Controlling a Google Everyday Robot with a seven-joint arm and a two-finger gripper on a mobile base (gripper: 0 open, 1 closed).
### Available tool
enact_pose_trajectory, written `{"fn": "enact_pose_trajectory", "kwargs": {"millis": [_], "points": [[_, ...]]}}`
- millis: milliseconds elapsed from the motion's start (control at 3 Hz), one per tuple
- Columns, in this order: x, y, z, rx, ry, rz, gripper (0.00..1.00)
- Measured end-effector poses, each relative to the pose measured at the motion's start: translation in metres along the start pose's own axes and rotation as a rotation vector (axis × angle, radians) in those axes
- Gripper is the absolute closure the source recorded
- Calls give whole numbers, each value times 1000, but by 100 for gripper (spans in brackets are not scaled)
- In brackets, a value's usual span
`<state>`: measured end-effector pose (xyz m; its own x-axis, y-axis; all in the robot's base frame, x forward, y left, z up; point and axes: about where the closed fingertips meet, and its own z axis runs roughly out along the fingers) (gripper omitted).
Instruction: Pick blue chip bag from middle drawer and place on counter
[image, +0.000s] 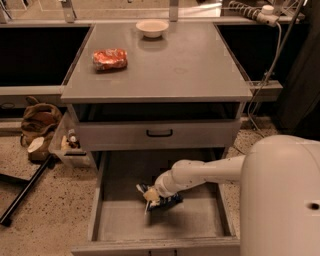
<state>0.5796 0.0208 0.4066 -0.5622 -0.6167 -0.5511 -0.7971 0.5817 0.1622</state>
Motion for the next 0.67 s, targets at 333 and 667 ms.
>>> {"fn": "enact_pose_trajectory", "kwargs": {"millis": [333,667], "points": [[-49,-15,-76,-13,-67,5,100],[-69,-33,-159,-32,-122,51,100]]}}
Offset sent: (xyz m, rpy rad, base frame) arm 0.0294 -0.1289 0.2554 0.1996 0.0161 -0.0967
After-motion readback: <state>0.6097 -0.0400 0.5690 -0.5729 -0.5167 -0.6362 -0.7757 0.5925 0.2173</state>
